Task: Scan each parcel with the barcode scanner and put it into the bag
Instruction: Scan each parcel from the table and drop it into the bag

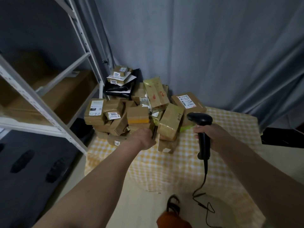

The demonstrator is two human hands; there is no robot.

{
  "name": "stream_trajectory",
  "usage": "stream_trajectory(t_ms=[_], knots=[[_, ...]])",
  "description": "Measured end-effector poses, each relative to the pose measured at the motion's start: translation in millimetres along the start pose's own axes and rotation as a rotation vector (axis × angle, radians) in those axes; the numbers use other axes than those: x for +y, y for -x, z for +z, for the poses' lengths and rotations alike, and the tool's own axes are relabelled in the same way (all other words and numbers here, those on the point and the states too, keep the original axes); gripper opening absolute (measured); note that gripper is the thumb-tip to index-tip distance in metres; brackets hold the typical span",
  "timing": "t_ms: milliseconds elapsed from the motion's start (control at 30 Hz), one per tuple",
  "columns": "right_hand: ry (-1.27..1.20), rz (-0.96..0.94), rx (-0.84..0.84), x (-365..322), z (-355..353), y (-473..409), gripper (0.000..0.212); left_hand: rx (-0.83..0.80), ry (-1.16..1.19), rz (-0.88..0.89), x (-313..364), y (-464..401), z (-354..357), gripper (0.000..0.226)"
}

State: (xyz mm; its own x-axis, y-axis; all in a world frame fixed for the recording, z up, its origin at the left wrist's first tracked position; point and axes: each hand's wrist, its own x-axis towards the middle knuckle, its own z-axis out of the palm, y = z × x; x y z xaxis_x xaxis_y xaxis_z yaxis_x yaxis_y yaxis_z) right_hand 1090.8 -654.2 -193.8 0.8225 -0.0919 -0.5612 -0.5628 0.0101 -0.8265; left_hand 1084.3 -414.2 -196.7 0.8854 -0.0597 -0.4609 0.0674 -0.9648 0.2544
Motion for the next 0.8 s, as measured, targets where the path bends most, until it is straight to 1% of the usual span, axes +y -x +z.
stream_trajectory(t_ms=[167, 300, 367, 433, 533, 667, 733, 800], knots=[[-0.062, -0.028, 0.049, -19.0, -5.6, -42.6, 0.011, 0.010, -0.042, 0.040, 16.2, -52.9, -24.8, 0.042], [-0.136, -0.049, 0.110, -40.4, -14.7, -81.8, 0.011, 0.021, -0.082, 0.084, 42.0, -110.6, -49.1, 0.036], [-0.157, -0.053, 0.126, -49.9, -18.5, -104.3, 0.016, 0.031, -0.073, 0.104, 55.8, -138.5, -63.8, 0.038], [-0.160, -0.037, 0.128, -57.0, -21.7, -128.1, 0.019, 0.035, -0.056, 0.121, 68.3, -165.9, -76.5, 0.037], [-0.172, -0.005, 0.129, -62.5, -24.1, -161.1, 0.019, 0.022, -0.002, 0.140, 81.0, -205.1, -86.0, 0.034], [-0.197, 0.091, 0.136, -59.9, -24.4, -191.9, 0.009, -0.011, 0.028, 0.170, 91.4, -242.9, -88.4, 0.053], [-0.203, 0.132, 0.162, -58.4, -25.8, -207.8, 0.009, -0.024, 0.019, 0.193, 98.4, -262.2, -89.9, 0.049], [-0.202, 0.155, 0.228, -56.4, -26.3, -223.6, 0.009, -0.044, -0.010, 0.242, 106.4, -282.9, -92.0, 0.041]])
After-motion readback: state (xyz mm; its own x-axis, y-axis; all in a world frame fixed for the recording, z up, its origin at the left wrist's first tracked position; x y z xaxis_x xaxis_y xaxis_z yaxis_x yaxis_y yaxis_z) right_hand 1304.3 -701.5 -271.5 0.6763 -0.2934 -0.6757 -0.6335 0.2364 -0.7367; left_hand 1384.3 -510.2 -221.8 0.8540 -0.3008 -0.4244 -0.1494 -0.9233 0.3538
